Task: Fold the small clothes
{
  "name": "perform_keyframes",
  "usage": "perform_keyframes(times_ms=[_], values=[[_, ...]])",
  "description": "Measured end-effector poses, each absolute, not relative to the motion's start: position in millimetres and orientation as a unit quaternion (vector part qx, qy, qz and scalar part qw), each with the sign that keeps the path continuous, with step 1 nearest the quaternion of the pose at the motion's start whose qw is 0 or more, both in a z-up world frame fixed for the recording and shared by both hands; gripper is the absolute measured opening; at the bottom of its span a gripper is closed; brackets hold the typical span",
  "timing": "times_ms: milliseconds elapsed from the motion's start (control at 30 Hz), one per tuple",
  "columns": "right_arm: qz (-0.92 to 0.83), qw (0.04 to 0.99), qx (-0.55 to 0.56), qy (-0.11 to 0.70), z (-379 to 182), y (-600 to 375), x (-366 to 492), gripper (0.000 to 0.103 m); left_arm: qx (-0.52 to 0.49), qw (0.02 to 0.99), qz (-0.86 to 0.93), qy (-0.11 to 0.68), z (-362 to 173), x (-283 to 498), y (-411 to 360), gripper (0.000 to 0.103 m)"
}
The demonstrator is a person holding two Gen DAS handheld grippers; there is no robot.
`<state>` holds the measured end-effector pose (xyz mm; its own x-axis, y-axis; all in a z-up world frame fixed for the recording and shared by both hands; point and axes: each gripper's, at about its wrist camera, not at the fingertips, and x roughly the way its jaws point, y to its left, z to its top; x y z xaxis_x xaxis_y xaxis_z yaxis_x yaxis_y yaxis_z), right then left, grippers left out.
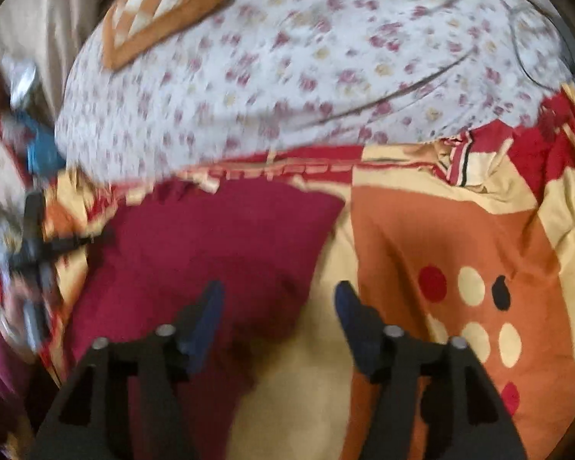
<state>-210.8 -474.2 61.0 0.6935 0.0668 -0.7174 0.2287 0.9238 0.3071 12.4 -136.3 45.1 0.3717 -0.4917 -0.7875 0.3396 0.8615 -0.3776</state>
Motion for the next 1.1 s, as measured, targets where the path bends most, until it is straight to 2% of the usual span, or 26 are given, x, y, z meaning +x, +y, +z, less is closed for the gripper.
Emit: perform_keyframes(times_ms=[233,267,300,333,400,500,567,700,933,1100], values=[[-0.040,0.863,0.239,0.443,18.5,-483.7,-137.1,0.065,-0.038,0.841,-0.242,0.483,48.1,6.1,-144.6,0.002],[-0.039,0.860,0.236,0.451,12.1,-480.5,-129.2,0.056,-0.036,0.842,-0.241,0.481,47.9,6.9,-144.2,0.002],[-0.052,0.864,0.212,0.453,10.9,-476.2,-125.4,0.032,-0.034,0.842,-0.242,0.480,47.9,6.4,-144.4,0.002],[-0.061,0.871,0.187,0.451,11.5,-473.1,-125.0,0.023,-0.033,0.843,-0.243,0.480,47.8,6.1,-144.6,0.002],[-0.057,0.885,0.162,0.434,21.3,-468.3,-129.2,0.017,-0.031,0.843,-0.244,0.478,47.6,5.3,-145.6,0.006],[-0.099,0.893,0.103,0.427,24.5,-464.7,-128.3,0.017,-0.025,0.842,-0.243,0.481,43.2,5.5,-150.5,0.016],[-0.108,0.886,0.093,0.442,13.5,-467.6,-120.7,0.018,-0.024,0.840,-0.234,0.489,37.2,6.7,-152.6,0.016],[-0.121,0.889,0.109,0.428,18.1,-470.3,-131.3,0.033,-0.022,0.843,-0.230,0.486,36.8,5.1,-152.2,0.016],[-0.092,0.903,0.111,0.406,47.8,-458.3,-169.9,0.034,-0.022,0.845,-0.227,0.484,36.8,4.2,-152.0,0.016],[-0.096,0.874,0.055,0.473,15.5,-438.9,-165.3,0.034,-0.018,0.846,-0.225,0.483,36.3,3.6,-152.9,0.017]])
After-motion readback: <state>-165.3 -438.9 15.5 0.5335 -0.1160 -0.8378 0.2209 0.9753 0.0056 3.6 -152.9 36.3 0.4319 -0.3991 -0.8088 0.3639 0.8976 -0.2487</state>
